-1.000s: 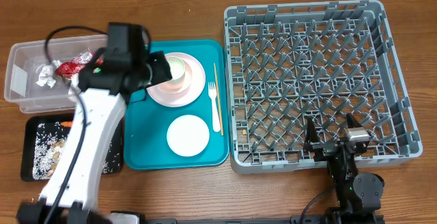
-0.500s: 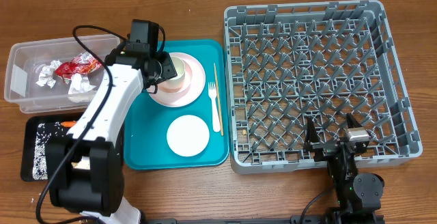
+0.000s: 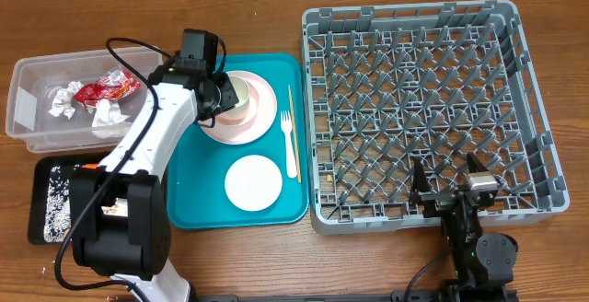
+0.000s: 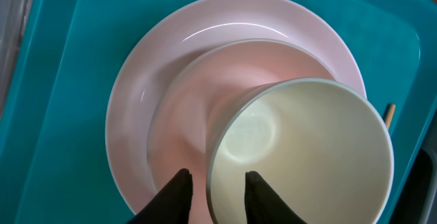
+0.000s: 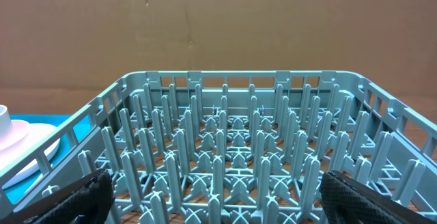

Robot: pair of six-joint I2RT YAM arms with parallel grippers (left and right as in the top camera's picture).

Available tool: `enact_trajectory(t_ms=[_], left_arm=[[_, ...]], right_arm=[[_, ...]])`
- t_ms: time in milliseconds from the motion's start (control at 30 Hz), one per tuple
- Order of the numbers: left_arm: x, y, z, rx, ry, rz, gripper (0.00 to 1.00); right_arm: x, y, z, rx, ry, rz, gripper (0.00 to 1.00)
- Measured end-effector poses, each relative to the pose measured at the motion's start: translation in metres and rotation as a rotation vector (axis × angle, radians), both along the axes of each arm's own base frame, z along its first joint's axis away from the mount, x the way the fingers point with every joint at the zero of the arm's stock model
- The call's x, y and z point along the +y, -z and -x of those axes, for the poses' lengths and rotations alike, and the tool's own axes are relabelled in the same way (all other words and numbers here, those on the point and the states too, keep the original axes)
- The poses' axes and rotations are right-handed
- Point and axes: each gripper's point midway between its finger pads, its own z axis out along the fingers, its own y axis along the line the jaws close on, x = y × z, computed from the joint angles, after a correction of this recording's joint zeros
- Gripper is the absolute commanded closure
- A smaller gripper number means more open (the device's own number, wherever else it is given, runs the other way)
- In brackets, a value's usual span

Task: Sort waste into correct bins and load items into the dishwasher

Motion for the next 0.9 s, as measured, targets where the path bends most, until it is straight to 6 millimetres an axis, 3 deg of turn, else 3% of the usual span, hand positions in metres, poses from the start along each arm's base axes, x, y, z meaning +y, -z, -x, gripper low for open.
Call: enact_trajectory(t_ms=[267, 467, 600, 733, 900], left_arm=[[0.0, 0.0, 0.0, 0.001, 0.0, 0.0, 0.96], [0.0, -0.002, 0.003, 0.018, 0.0, -0.003, 0.96], [0.001, -0.014, 0.005, 0.03, -0.001, -0.004, 0.96], [0.007, -0.05, 0.012, 0.02, -0.01, -0.003, 0.96], [0.0, -0.127, 0.018, -0.116, 0.089, 0.073, 0.96]], right_arm=[[0.0, 0.0, 0.0, 0.0, 0.001, 0.0, 0.0], [0.0, 0.0, 0.0, 0.0, 0.0, 0.0, 0.0], [0.0, 0.0, 0.0, 0.001, 0.0, 0.0, 0.0], [0.0, 0.0, 0.0, 0.0, 0.0, 0.0, 0.0], [0.0, 0.0, 0.0, 0.0, 0.0, 0.0, 0.0]])
